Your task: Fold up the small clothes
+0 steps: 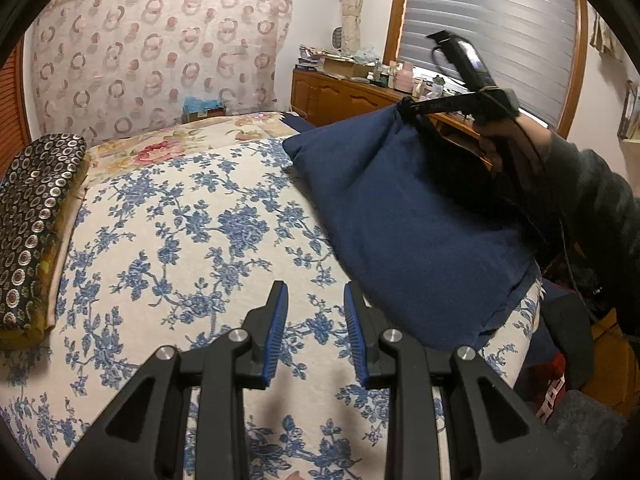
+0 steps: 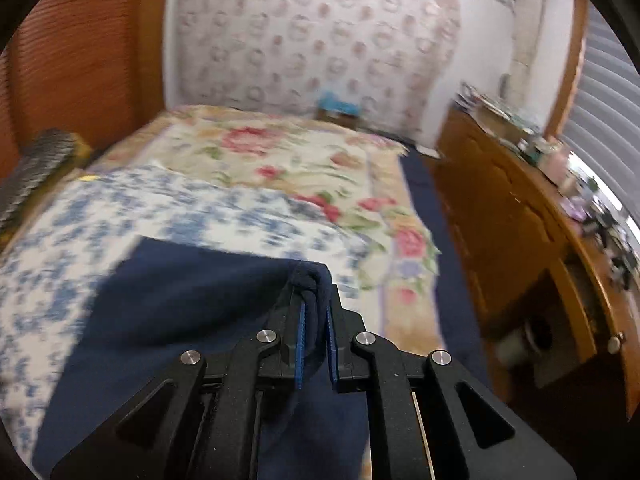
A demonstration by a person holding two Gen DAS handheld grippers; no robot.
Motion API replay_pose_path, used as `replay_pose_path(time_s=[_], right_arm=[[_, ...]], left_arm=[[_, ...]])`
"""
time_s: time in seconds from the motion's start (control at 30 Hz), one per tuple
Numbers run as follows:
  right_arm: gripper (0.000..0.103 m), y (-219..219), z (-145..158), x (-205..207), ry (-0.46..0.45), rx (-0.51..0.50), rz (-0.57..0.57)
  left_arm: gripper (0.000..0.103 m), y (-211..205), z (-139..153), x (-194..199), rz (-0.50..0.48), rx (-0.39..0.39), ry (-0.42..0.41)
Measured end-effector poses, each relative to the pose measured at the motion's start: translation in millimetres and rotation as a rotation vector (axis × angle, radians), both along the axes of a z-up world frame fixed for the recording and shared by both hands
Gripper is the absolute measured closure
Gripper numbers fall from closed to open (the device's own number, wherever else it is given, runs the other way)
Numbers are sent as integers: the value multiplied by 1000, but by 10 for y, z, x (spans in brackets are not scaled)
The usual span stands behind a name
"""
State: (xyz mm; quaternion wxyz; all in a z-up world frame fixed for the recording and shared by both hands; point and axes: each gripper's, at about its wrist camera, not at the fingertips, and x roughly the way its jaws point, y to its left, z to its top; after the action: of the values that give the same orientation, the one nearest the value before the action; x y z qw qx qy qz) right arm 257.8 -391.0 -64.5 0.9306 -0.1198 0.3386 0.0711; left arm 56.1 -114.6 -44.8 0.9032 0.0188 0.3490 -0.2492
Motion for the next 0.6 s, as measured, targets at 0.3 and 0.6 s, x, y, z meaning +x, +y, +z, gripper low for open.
replay_pose_path(time_s=[0.3, 0.6], right_arm=[[69, -202, -74, -164, 0, 17, -82], [69, -266, -377, -1350, 55, 105, 44]], left_arm=[[77, -137, -13, -22, -37, 6, 13], [77, -347, -47, -68, -100, 16, 40]])
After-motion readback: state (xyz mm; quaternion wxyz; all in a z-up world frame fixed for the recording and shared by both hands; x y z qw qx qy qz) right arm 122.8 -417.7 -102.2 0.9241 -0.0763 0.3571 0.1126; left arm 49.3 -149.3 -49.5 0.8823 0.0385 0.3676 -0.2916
